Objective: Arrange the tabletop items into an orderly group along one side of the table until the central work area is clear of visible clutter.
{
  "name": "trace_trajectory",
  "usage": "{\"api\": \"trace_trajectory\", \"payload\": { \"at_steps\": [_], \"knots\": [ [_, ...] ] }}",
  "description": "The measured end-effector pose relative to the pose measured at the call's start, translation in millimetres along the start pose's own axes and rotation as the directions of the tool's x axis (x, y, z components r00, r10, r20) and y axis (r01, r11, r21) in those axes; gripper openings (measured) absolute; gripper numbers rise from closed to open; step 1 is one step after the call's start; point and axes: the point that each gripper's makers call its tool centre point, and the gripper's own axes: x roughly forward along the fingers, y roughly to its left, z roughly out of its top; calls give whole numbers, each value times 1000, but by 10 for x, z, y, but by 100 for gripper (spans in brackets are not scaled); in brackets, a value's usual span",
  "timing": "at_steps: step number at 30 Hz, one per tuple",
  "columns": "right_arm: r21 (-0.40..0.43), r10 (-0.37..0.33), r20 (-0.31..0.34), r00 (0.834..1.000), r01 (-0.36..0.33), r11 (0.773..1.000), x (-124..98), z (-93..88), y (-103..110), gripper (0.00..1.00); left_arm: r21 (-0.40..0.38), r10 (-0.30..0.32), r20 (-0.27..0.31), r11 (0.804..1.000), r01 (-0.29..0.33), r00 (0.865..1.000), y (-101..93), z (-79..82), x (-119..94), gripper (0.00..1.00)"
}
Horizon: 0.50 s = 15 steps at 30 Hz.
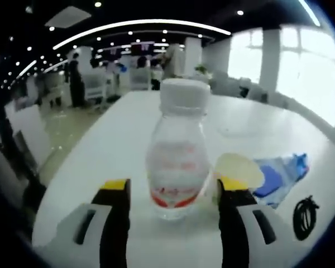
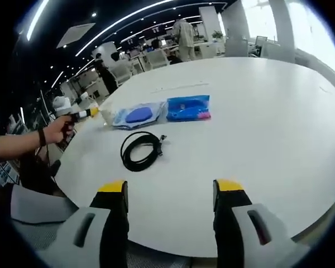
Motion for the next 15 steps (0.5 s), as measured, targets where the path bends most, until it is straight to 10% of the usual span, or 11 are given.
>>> {"api": "trace_trajectory", "payload": {
  "at_steps": [15],
  "knots": [
    [5,35,2,999,-35,999,96,37,136,60,32,29,-40,999,-27,999,24,-223,-324,61]
  ]
}}
